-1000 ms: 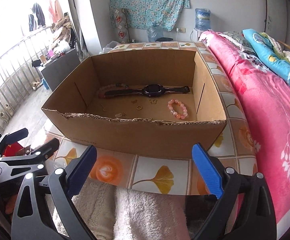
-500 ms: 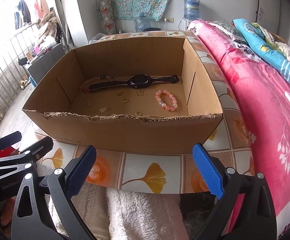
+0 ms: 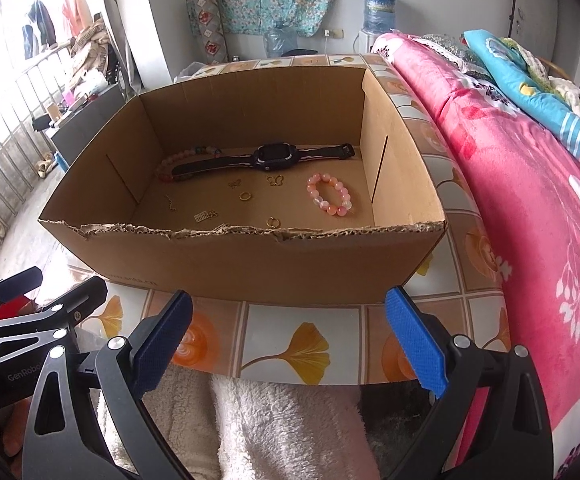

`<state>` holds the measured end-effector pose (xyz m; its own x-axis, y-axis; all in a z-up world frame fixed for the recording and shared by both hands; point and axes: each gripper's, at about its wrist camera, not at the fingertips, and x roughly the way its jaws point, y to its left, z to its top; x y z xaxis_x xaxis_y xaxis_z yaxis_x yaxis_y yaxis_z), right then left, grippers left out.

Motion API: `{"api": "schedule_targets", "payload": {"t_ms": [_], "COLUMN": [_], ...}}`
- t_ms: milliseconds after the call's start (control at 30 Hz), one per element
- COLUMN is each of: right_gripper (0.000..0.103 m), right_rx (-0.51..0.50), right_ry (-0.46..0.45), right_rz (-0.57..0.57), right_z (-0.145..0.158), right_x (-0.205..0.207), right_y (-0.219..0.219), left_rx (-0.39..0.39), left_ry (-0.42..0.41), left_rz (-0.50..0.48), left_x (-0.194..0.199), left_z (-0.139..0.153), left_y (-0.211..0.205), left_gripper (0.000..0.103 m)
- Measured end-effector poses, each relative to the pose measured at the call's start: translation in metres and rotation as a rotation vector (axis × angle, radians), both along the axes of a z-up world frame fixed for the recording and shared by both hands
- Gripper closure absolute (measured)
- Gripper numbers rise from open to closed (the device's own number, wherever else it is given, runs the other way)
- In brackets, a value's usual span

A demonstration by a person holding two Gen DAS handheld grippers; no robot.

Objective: Organize jewelry

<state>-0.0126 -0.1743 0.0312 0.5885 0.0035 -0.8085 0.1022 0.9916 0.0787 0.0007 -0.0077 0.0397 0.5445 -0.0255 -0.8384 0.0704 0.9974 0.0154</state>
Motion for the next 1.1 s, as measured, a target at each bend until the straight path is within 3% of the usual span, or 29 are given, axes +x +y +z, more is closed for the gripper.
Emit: {"api": "schedule_targets", "payload": {"t_ms": [1100], "right_gripper": [0.009], "right_rx": [0.001], "right_ry": [0.033], "right_rz": [-0.011], "right_z": [-0.0064], "right_x": [0.0044], "right_y": [-0.0002], "left_rx": [0.004], "left_ry": [0.032], "left_rz": [0.001], "left_x": [0.0057], "left_z": [-0.0065], "left_y": [-0.0005], "left_gripper": [0.01]}}
